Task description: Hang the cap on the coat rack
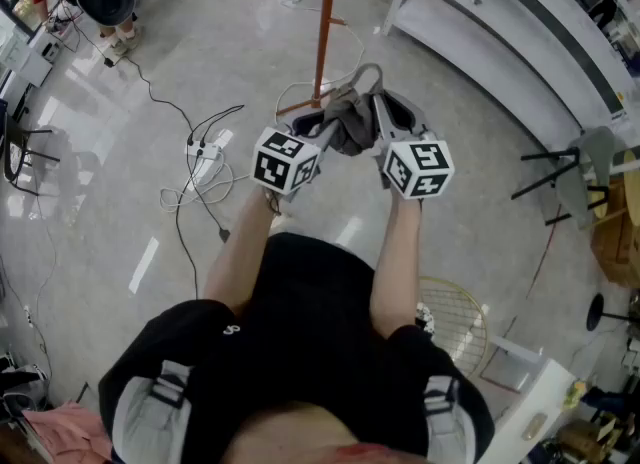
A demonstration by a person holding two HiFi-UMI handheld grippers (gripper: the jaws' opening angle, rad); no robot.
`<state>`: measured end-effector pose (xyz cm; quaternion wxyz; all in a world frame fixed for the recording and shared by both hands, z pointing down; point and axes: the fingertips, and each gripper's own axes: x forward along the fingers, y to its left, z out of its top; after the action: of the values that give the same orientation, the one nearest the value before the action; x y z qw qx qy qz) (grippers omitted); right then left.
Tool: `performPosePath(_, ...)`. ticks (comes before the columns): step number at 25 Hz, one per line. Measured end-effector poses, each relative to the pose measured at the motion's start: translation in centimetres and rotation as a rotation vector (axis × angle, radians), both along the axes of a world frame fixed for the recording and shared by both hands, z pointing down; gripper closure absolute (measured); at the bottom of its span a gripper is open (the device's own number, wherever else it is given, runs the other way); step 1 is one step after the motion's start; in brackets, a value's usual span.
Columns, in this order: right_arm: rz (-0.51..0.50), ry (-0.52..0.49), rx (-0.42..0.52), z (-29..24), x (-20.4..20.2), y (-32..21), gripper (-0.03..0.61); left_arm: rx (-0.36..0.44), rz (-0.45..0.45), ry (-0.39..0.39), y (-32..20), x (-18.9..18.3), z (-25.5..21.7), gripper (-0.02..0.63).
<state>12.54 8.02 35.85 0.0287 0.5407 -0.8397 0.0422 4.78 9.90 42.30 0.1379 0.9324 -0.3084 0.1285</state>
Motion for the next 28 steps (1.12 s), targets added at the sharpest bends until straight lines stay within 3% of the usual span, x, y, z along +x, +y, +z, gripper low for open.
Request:
performPosePath(4, 0.0, 0.042, 0.026, -0.8, 0.1, 0.2, 0.578, 0.001, 0.001, 0.017, 0.2, 0.7, -0.2, 0.532)
performPosePath(15, -0.039, -0.02, 0.012, 0.0, -0.8, -0.7, 0.578, -0.023, -0.062, 0.0, -0.6, -1.2, 0.6, 0.532)
performPosePath(19, -0.066, -0.037, -0.011, 0.9, -2.0, -1.4, 0.577, -0.043, -0.098, -0.017, -1.5, -3.2, 1.4, 0.532)
performPosePath(28, -0.067, -0.044, -0.04, 2.1, -2.1, -6.1, 0.577, -0.072, -0.096, -0.021, -6.2, -3.2, 2.6, 0.532)
